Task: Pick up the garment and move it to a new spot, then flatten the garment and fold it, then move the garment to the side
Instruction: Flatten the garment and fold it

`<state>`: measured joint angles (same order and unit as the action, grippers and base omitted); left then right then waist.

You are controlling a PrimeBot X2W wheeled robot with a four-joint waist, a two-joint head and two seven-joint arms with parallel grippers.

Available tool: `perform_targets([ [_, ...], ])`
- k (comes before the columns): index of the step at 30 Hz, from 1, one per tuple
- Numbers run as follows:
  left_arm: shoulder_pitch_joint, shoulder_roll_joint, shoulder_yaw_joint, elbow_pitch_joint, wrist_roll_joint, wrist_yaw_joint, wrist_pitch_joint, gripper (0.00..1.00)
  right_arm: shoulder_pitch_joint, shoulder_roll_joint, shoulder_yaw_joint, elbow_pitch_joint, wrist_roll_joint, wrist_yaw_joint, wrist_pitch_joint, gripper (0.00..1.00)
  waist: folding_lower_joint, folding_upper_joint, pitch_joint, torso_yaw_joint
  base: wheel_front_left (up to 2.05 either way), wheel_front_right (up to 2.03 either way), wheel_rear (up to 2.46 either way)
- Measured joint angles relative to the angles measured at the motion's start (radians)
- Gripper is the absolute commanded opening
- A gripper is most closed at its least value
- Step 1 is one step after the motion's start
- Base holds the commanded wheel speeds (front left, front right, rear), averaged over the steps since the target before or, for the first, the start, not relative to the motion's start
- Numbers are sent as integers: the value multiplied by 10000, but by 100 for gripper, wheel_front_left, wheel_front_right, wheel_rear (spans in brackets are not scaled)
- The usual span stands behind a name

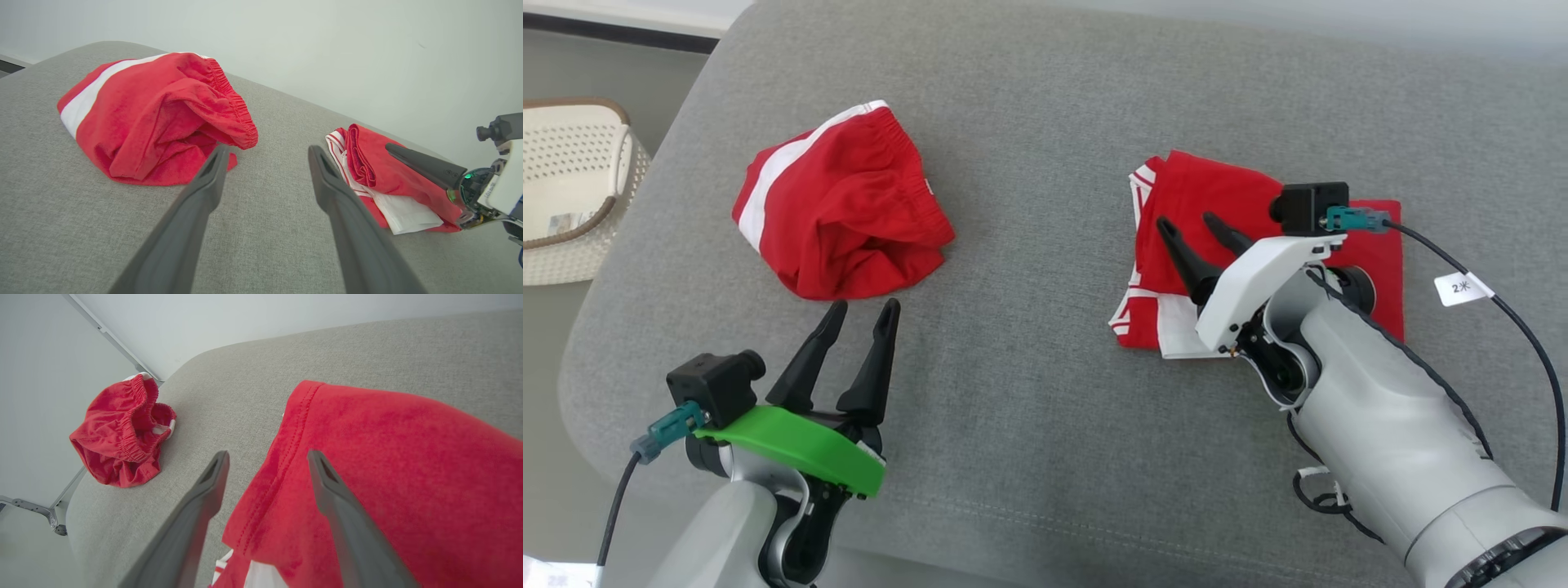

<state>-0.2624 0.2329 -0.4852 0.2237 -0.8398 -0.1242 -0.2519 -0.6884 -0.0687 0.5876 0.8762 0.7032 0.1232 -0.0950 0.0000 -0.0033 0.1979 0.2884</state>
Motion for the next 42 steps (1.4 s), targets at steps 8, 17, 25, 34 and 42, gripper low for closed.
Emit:
perform_targets([
  [8,7,48,90,0,15,0,0,100,204,44,470,-1296,1112,0,52,100,0,0,-145,-468,0,0,0],
  [17,187,144,347,0,79,0,0,100,295,-341,290,-1914,1237,0,-989,100,0,0,-343,-1181,0,0,0],
  [25,388,163,401,17,209,0,0,100,1304,-1129,-437,-1843,1607,0,-1289,100,0,0,-531,-1927,0,0,0],
  [34,408,115,698,36,819,13,0,100,2052,-1651,-867,-1701,1526,-2,-1488,100,0,0,-784,-2286,0,0,0],
  [42,486,52,1032,8,1337,150,0,100,2588,-1791,-1411,-2046,1126,-238,-1557,100,0,0,-963,-2386,0,0,0],
])
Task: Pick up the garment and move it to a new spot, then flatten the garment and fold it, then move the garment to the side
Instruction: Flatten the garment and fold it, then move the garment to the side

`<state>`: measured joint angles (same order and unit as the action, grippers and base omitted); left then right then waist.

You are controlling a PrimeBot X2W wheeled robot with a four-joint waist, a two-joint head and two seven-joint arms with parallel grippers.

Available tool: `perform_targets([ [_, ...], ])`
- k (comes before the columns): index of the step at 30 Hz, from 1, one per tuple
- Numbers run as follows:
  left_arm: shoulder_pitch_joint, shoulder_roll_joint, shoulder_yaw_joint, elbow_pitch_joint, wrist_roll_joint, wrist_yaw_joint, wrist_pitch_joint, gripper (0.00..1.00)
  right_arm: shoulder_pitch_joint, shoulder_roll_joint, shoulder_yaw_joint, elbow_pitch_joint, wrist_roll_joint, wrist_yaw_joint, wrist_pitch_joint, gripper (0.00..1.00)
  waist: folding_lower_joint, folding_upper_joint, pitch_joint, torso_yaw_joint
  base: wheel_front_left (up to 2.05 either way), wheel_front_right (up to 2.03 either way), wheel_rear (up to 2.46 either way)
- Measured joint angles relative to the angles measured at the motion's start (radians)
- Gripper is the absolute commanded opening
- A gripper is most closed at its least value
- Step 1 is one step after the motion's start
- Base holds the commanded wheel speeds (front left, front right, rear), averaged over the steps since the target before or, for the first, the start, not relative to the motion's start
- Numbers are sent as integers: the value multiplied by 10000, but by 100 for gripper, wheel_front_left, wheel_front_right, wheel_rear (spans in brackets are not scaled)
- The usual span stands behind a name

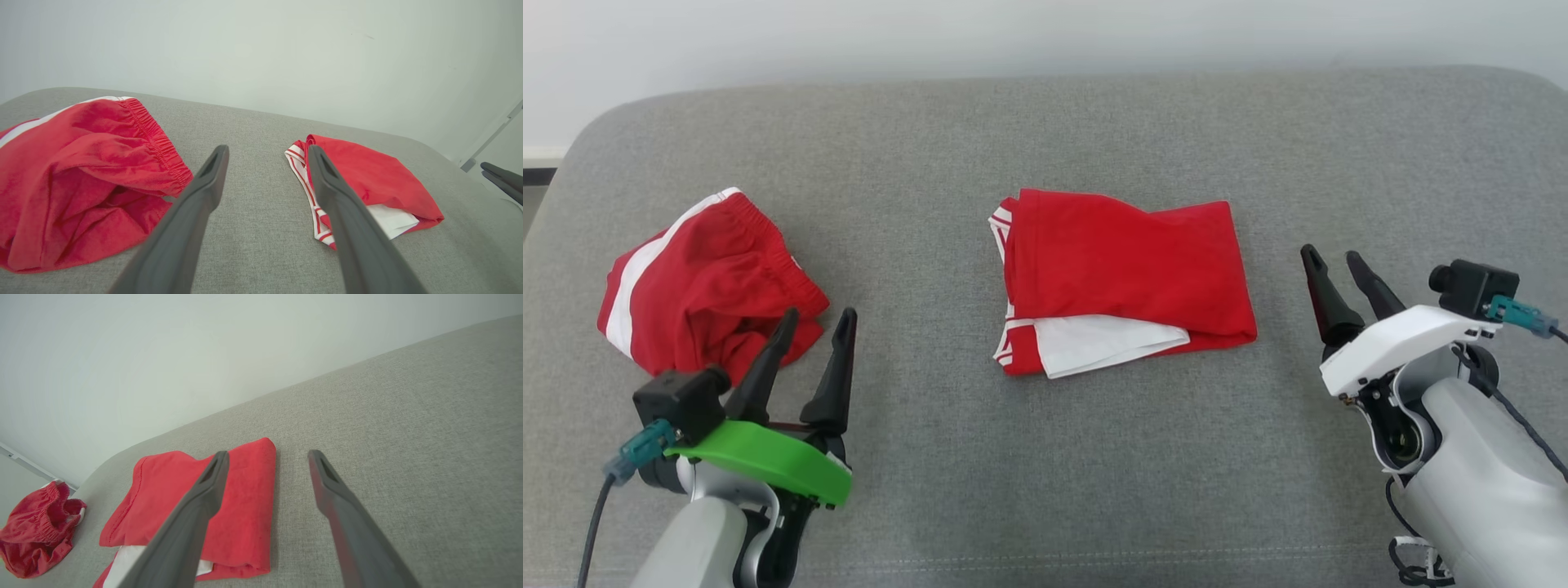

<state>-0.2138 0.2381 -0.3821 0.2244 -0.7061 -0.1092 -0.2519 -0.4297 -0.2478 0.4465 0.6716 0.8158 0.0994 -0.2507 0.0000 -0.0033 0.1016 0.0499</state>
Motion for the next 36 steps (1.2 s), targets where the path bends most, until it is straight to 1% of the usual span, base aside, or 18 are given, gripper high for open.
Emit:
perform_targets([
  [3,250,-111,12,-4,75,12,0,100,149,21,-301,-341,-182,-128,0,100,0,0,-76,-42,0,0,0],
  [6,324,-213,46,-35,282,52,0,100,179,61,-481,-602,-284,-132,0,100,0,0,-80,-51,0,0,0],
  [11,324,-316,92,-119,351,52,0,100,345,318,-416,-581,-282,-117,-2,100,0,0,28,-22,0,0,0],
  [19,314,-414,44,-138,437,48,0,100,209,399,-428,-4,-27,-40,-2,100,1,0,302,182,0,0,0],
  [23,303,-443,42,-142,510,40,0,100,-162,453,-531,357,142,-38,71,100,1,0,482,376,0,0,0],
  [30,274,-453,102,-159,527,-12,0,100,-828,449,-654,947,397,-31,552,100,0,0,860,738,0,0,0],
  [36,79,-573,188,-159,527,-48,0,100,-1189,382,-734,1498,481,-29,815,100,0,0,1197,1051,0,0,0],
])
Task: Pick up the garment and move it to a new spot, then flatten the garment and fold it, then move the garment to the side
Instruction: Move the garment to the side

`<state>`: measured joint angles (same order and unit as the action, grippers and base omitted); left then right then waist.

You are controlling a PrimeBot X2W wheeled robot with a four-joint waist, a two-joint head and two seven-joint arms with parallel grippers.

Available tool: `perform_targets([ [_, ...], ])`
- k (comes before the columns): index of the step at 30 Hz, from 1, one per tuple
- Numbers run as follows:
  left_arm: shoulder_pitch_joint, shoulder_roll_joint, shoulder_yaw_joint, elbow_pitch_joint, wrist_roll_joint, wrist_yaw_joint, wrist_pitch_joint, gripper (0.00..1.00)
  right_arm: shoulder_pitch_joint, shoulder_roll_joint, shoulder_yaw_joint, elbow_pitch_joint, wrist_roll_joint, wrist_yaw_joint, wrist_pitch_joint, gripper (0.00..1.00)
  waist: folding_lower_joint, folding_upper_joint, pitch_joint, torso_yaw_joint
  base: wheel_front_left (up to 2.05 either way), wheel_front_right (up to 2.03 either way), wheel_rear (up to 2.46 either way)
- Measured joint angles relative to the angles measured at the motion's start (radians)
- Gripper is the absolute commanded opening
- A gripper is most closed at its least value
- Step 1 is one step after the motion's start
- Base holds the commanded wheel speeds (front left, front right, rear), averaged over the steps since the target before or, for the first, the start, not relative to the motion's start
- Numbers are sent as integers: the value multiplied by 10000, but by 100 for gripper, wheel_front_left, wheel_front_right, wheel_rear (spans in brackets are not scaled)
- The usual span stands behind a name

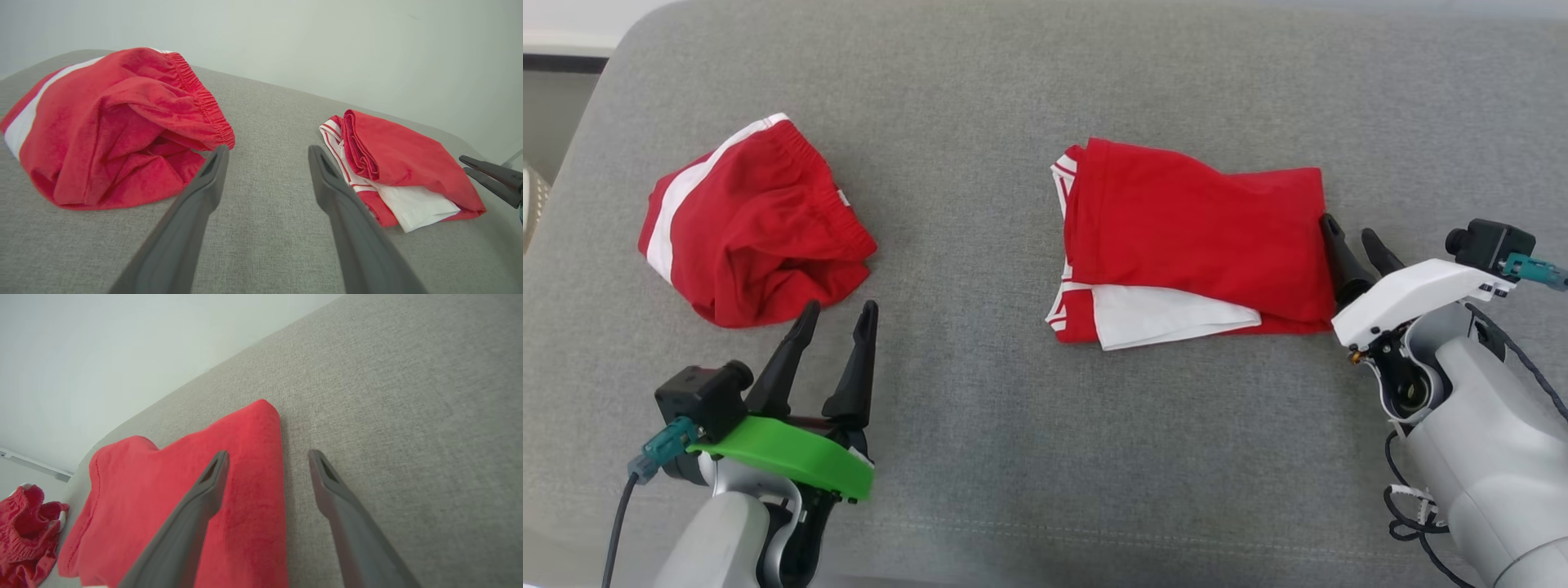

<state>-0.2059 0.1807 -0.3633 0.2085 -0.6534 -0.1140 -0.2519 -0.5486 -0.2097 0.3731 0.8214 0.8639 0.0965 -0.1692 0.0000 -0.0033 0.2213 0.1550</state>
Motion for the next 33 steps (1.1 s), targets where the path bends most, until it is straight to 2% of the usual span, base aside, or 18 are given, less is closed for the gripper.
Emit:
perform_targets([
  [16,-47,-59,301,96,59,-15,0,100,-554,288,2,1116,570,121,840,100,0,0,308,328,0,0,0],
  [17,-48,-63,307,100,59,-15,0,100,-601,311,-4,1160,629,151,915,49,0,0,309,329,0,0,0],
  [18,-49,-65,314,104,61,-15,0,100,-629,345,-10,1193,656,176,965,29,0,0,311,330,0,0,0],
  [19,-50,-67,320,104,61,-17,0,100,-652,368,-8,1223,677,176,972,0,0,0,314,332,0,0,0],
  [25,-53,-81,351,150,75,-90,0,100,-838,495,19,1292,700,176,1064,0,0,0,313,329,0,0,0],
  [33,-51,-90,506,332,102,-90,0,100,-1094,430,215,1227,587,261,546,0,0,0,77,166,0,0,0],
])
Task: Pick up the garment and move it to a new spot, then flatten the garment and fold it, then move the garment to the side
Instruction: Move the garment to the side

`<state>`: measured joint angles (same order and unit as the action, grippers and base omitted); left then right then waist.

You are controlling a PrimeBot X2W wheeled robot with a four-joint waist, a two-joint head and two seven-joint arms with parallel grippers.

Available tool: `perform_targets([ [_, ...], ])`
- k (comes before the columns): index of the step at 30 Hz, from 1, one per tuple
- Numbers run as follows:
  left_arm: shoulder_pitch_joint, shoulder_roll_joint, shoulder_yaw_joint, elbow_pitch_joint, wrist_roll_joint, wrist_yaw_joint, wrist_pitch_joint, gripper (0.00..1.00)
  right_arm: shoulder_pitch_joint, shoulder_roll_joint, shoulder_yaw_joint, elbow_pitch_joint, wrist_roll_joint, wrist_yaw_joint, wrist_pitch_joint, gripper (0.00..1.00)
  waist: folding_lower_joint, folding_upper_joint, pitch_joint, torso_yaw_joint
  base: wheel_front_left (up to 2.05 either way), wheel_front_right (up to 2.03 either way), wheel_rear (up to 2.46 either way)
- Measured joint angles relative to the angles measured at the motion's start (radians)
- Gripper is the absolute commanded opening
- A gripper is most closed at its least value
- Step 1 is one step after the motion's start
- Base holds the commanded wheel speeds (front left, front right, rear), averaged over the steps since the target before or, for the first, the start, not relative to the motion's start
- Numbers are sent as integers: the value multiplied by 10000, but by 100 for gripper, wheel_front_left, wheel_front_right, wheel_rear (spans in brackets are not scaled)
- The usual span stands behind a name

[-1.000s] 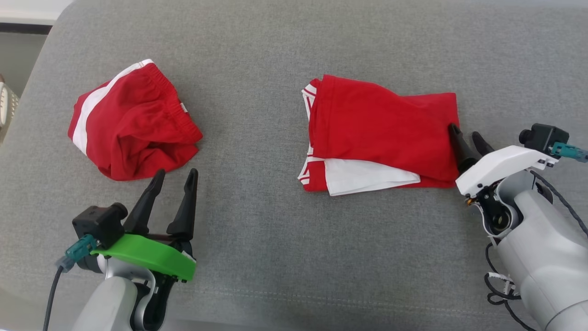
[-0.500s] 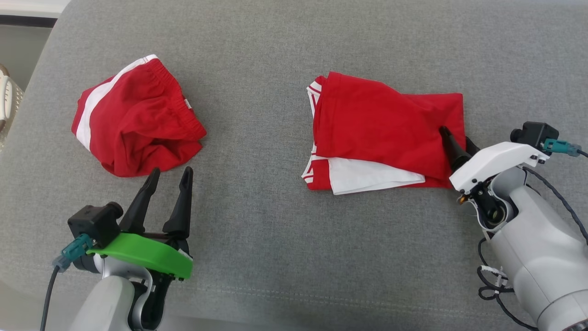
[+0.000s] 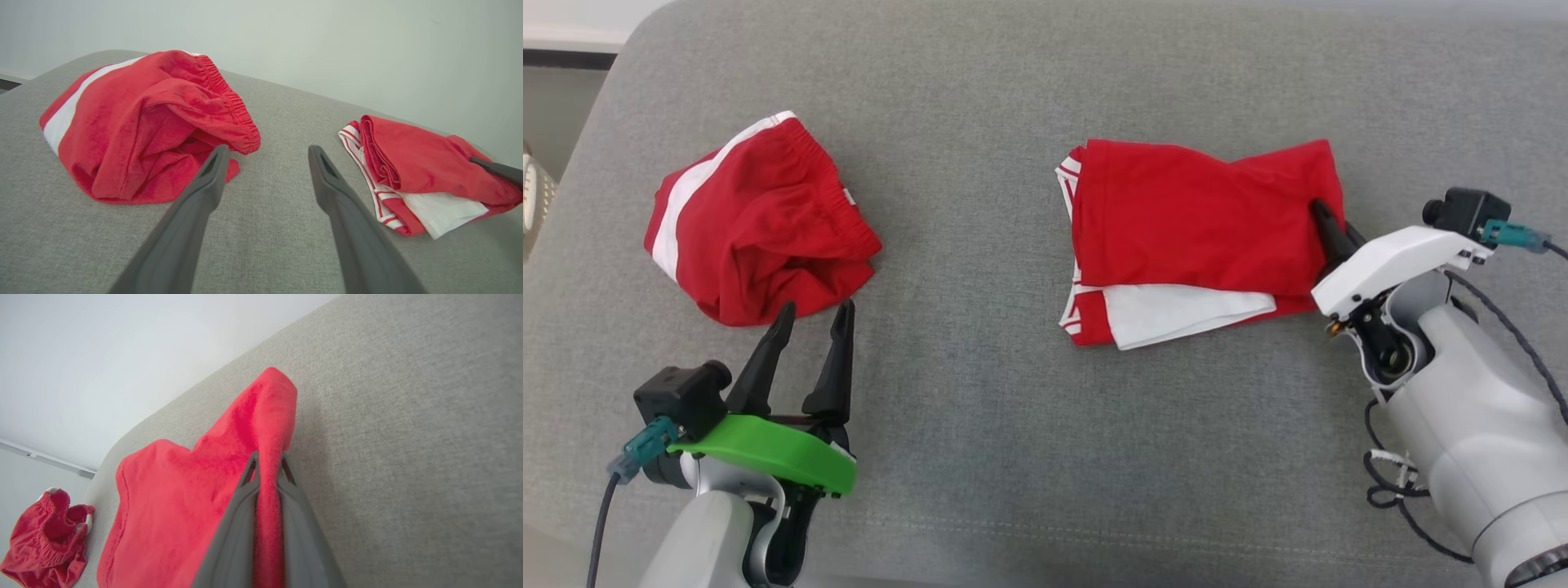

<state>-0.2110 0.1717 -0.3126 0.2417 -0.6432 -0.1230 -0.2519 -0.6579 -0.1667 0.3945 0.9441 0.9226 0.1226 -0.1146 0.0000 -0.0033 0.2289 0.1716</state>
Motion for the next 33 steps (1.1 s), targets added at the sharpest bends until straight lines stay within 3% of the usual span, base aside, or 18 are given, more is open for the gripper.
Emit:
perform_targets([
  [4,14,8,105,12,2,-2,0,100,-291,-280,81,-94,-174,6,-142,0,0,0,-135,-197,0,0,0],
  [10,33,23,94,-104,13,-2,0,100,-834,-1273,163,-102,-548,6,-165,0,0,0,-172,-638,0,0,0],
  [23,6,213,-119,-439,245,-4,0,100,-2112,-3068,-92,142,-943,-15,-167,0,0,0,720,-979,0,0,0],
  [29,-98,307,-169,-583,247,-12,0,100,-2709,-3540,-165,251,-1187,-203,-167,0,0,0,1163,-987,0,0,0],
  [33,-444,328,-167,-696,247,-12,0,100,-3192,-3956,-199,282,-1440,-627,-184,0,0,0,1555,-951,0,0,0],
])
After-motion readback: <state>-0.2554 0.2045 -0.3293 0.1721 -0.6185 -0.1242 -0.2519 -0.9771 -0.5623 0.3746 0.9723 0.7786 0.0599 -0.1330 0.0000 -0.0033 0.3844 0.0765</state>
